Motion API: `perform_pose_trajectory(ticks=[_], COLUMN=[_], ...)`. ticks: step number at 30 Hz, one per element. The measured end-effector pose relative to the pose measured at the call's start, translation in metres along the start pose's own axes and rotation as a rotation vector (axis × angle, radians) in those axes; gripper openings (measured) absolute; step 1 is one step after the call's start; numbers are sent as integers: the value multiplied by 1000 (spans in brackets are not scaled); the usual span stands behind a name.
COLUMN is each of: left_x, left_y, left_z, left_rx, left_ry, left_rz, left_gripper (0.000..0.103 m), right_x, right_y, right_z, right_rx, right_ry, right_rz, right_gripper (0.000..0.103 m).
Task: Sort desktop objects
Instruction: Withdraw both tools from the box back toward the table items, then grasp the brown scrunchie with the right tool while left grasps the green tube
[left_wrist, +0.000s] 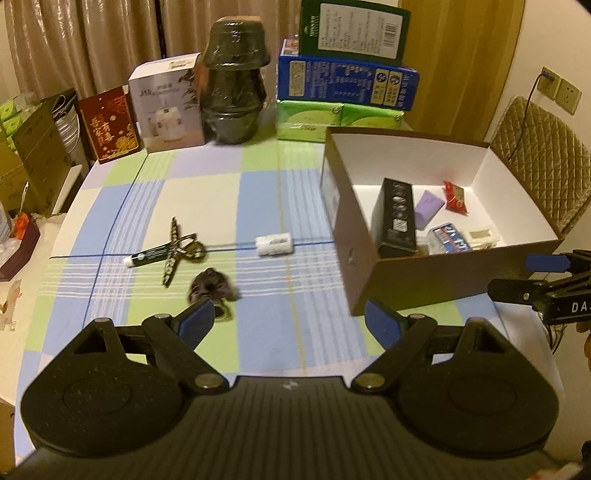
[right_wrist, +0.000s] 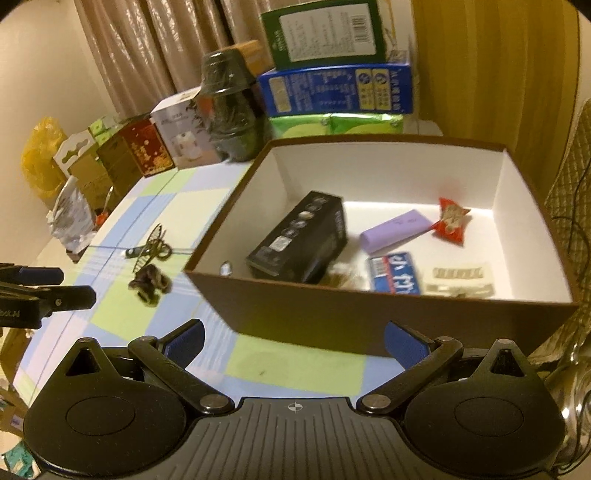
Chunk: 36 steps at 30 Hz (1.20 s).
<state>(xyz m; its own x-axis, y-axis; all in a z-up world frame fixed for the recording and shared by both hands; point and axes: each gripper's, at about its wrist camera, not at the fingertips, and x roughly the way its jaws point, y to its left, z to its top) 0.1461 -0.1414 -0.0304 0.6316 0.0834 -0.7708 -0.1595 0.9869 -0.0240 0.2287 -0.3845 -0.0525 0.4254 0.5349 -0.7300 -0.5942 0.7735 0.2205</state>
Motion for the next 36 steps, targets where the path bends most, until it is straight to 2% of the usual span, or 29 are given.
perform_pose_trajectory(ticks=[16,31,36], left_x=[-1,11,19], left_y=[64,119,138], left_z=[-10,-13,-13], left_rx=[-8,1,0], left_ry=[33,58,68], left_rz=[-3,24,34], left_gripper=[86,86,86], right_x=[39,79,91], right_y=[85,143,162], right_z=[-5,2,5], right_rx=[-33,-47,-78], right_ry=[43,7,1], right_rz=[64,98,91], right_gripper=[101,100,95])
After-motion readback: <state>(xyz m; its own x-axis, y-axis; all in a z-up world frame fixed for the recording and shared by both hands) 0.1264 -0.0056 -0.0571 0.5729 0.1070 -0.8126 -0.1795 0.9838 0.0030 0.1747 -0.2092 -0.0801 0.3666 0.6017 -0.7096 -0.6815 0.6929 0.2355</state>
